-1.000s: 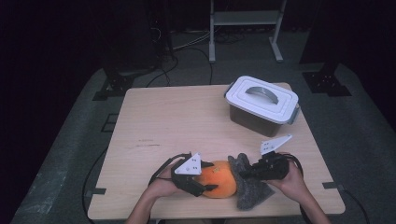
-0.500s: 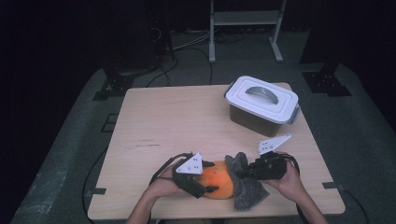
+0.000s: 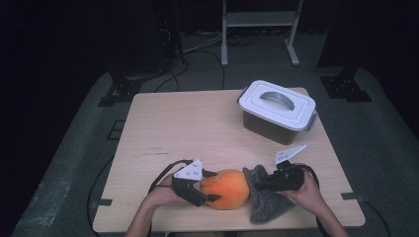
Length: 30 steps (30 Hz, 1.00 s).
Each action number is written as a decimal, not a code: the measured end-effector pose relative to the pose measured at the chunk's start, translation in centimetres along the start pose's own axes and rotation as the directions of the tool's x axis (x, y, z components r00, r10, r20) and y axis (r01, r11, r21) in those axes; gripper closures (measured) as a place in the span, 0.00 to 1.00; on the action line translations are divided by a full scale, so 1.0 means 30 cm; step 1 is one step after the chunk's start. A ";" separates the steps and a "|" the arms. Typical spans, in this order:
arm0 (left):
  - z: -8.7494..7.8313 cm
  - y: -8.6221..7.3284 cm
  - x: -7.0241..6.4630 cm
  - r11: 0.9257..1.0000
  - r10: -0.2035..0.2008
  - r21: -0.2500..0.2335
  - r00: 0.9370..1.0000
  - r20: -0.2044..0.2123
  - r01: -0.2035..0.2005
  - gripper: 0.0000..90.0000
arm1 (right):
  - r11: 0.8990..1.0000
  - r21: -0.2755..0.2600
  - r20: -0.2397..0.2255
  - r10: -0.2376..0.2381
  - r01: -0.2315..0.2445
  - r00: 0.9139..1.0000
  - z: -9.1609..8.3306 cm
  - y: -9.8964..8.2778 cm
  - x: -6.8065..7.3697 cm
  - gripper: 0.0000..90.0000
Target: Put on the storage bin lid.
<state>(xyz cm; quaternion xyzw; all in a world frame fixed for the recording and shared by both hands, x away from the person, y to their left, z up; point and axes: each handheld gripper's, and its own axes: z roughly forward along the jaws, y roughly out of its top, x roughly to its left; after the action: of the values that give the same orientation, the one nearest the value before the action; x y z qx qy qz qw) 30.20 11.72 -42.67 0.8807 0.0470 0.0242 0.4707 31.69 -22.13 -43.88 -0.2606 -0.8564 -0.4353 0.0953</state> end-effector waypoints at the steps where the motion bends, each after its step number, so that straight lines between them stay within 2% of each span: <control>1: -0.003 -0.001 0.001 1.000 0.002 0.002 1.000 0.000 -0.002 0.32 | 1.000 -0.013 -0.002 0.000 0.000 1.000 -0.007 0.004 0.002 0.87; 4: -0.002 -0.004 0.004 1.000 0.002 -0.003 1.000 0.005 -0.002 0.32 | 0.999 -0.036 -0.013 -0.007 0.006 1.000 -0.011 0.014 0.010 0.87; 7: -0.003 -0.007 0.005 1.000 -0.001 -0.005 1.000 0.009 0.001 0.32 | 1.000 0.001 -0.019 -0.001 0.001 1.000 0.020 0.010 0.004 0.87; 9: -0.005 -0.011 0.008 1.000 -0.009 -0.010 1.000 0.008 0.009 0.31 | 0.999 0.038 -0.001 0.001 -0.001 1.000 0.031 0.008 0.000 0.87; 12: -0.008 -0.013 0.011 1.000 -0.014 -0.012 1.000 0.007 0.015 0.31 | 0.999 0.038 0.002 0.005 -0.005 1.000 0.021 0.005 -0.007 0.87; 13: -0.008 -0.013 0.011 1.000 -0.014 -0.013 1.000 0.009 0.014 0.31 | 1.000 0.030 0.006 0.003 -0.003 1.000 0.013 0.007 -0.005 0.87; 16: -0.001 -0.009 0.011 1.000 -0.012 -0.015 1.000 0.012 0.013 0.31 | 0.999 -0.045 -0.008 -0.013 0.013 1.000 -0.020 0.026 0.014 0.87; 19: 0.003 -0.004 0.011 1.000 -0.010 -0.009 1.000 0.011 0.011 0.31 | 0.997 -0.074 -0.021 -0.036 0.035 0.999 -0.024 0.047 0.032 0.87; 21: 0.002 -0.005 0.010 1.000 -0.007 -0.007 1.000 0.013 0.007 0.31 | 0.998 -0.041 -0.021 -0.042 0.041 0.999 0.000 0.045 0.032 0.87; 24: 0.004 -0.003 0.010 1.000 -0.008 -0.006 1.000 0.010 0.008 0.31 | 1.000 -0.012 -0.029 -0.018 0.018 0.999 0.019 0.030 0.017 0.87; 27: 0.004 -0.001 0.011 1.000 -0.016 -0.010 1.000 0.005 0.016 0.31 | 0.997 0.070 0.036 -0.015 0.012 0.999 0.021 0.015 0.010 0.87; 28: 0.004 0.002 0.010 1.000 -0.013 -0.008 1.000 0.003 0.013 0.31 | 0.998 0.059 0.030 -0.007 0.006 1.000 0.015 0.011 0.008 0.87; 30: 0.011 0.010 0.006 1.000 -0.009 -0.009 1.000 -0.002 0.009 0.31 | 1.000 0.006 0.026 -0.022 0.022 0.999 -0.013 0.026 0.021 0.87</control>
<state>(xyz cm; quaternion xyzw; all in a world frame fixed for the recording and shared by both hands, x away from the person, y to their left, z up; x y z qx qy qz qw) 30.43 11.29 -42.59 0.8782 0.0516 0.0232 0.4749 31.53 -21.84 -42.85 -0.2563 -0.8617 -0.4306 0.0801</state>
